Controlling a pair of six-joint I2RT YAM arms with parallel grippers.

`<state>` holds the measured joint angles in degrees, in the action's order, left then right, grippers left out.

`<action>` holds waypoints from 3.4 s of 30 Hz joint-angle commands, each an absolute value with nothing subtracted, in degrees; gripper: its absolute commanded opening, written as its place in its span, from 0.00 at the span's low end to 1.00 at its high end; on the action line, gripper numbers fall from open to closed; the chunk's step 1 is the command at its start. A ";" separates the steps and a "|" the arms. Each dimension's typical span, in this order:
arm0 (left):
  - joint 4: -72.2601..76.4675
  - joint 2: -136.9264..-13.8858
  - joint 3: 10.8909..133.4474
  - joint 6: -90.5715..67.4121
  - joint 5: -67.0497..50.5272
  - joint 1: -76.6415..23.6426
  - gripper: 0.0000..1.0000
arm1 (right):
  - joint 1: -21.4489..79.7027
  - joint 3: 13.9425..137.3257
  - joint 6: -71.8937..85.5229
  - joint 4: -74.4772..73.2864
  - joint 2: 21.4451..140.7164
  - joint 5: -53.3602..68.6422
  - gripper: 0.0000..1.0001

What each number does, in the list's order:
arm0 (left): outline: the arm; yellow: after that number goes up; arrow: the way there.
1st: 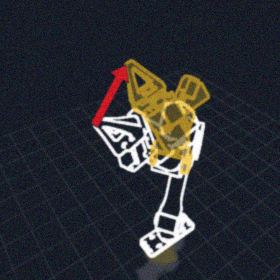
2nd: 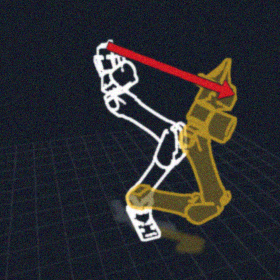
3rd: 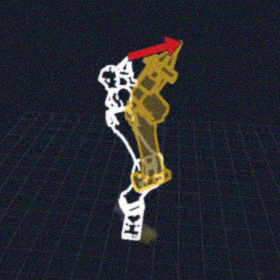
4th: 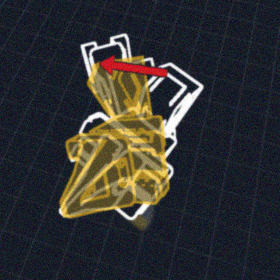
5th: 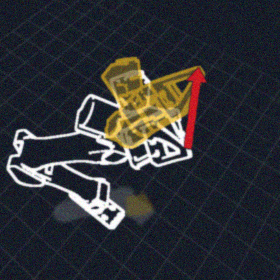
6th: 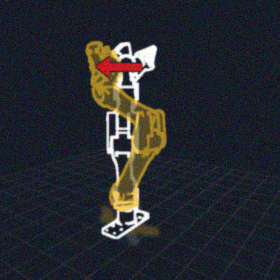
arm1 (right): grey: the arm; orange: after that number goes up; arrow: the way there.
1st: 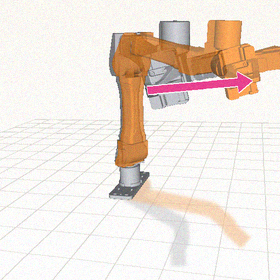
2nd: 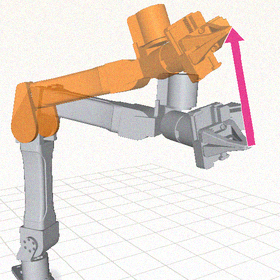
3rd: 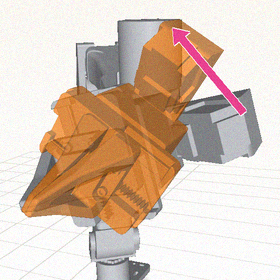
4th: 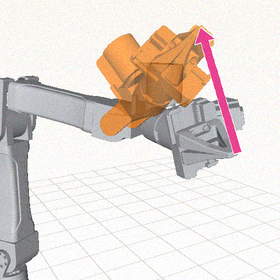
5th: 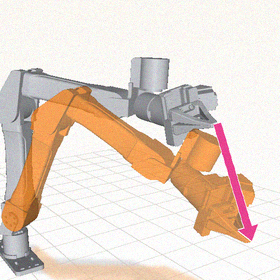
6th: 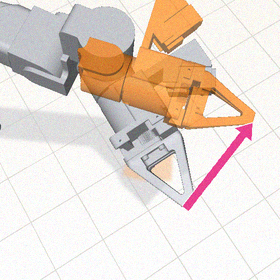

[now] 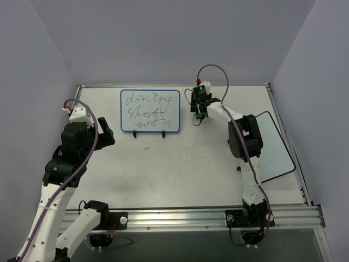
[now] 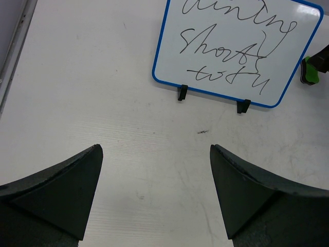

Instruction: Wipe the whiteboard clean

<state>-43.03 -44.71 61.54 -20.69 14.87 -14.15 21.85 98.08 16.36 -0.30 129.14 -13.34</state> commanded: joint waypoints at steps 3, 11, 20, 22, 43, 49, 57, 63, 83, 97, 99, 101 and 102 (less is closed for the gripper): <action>-41.13 -44.65 62.23 -20.21 14.33 -13.89 0.94 | 22.06 100.28 15.56 -1.76 130.96 -12.92 0.47; -41.13 -44.65 62.23 -20.21 14.24 -13.89 0.94 | 22.06 100.28 15.91 -1.67 131.57 -13.53 0.45; -41.13 -44.74 62.23 -20.21 14.06 -13.89 0.94 | 21.80 100.20 16.17 -1.32 131.75 -13.71 0.48; -41.04 -44.91 62.14 -20.21 14.06 -13.89 0.94 | 21.71 100.20 16.52 -1.23 131.84 -13.36 0.49; -41.04 -45.09 62.14 -20.04 13.89 -13.89 0.94 | 20.30 98.26 19.07 1.40 130.96 -11.34 0.39; -41.13 -45.18 62.14 -20.04 13.80 -13.89 0.94 | 20.13 98.09 18.99 1.32 131.22 -11.07 0.30; -41.13 -45.18 62.14 -20.04 13.80 -13.89 0.94 | 20.21 96.16 19.25 1.41 129.82 -11.43 0.12; -41.13 -45.70 62.05 -20.21 13.71 -13.89 0.94 | 20.39 92.73 19.60 2.28 124.90 -12.48 0.08; -27.33 -90.41 88.14 -35.33 9.32 -2.03 0.96 | 30.84 89.74 19.95 0.18 108.37 -17.93 0.07; -18.36 -120.66 106.68 -38.14 -6.58 7.47 0.92 | 39.28 96.50 19.43 2.11 113.46 -20.92 0.06; -19.68 -124.08 110.11 -39.20 -7.12 7.56 0.92 | 40.42 98.34 18.28 2.20 114.95 -21.44 0.06; -19.77 -125.94 111.79 -40.16 -7.99 7.03 0.91 | 40.69 99.40 17.76 2.37 115.92 -21.88 0.06; -19.95 -126.90 112.75 -40.43 -8.52 6.86 0.91 | 40.78 100.27 17.67 2.81 116.71 -21.80 0.06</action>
<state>-21.93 -124.68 108.27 -38.37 -5.13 6.98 39.59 97.12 19.05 1.52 114.80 -19.49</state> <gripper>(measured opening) 0.914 0.332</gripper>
